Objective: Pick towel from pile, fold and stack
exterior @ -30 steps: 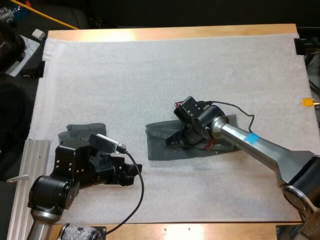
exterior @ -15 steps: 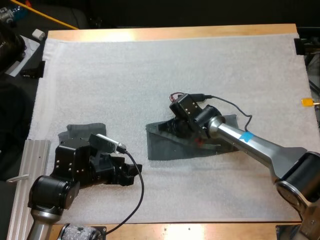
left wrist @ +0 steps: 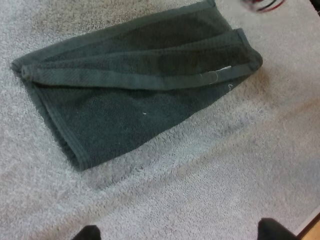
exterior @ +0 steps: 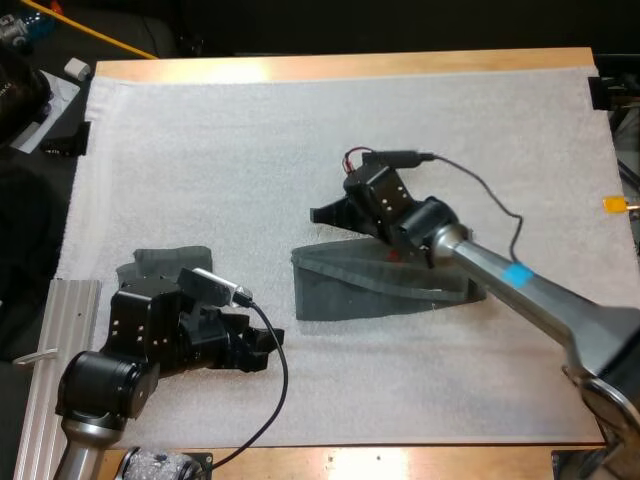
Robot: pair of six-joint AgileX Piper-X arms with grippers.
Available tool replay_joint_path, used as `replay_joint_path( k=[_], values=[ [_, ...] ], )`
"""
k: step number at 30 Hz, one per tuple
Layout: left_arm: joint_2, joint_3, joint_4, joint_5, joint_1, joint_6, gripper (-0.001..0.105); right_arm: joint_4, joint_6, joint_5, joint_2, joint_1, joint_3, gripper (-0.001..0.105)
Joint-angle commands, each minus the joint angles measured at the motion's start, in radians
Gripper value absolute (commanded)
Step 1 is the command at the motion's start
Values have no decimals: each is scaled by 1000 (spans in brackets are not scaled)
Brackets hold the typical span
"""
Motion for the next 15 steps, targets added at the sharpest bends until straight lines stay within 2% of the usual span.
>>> replay_joint_path(
  k=[1,4,6,11,15],
  values=[
    [-6,-5,3,10,-3,0,60,82,-61,28,-86,-3,-9,0],
    [-2,-5,2,10,-4,3,61,167,-88,41,-136,-5,-9,4],
    [-2,-5,4,4,-4,2,61,118,-87,36,-134,0,-8,0],
    [-1,-6,3,5,-4,4,61,313,-171,59,-242,4,-9,0],
    [-2,-6,1,6,-3,5,61,500,-230,-17,-278,5,-10,0]
  ],
)
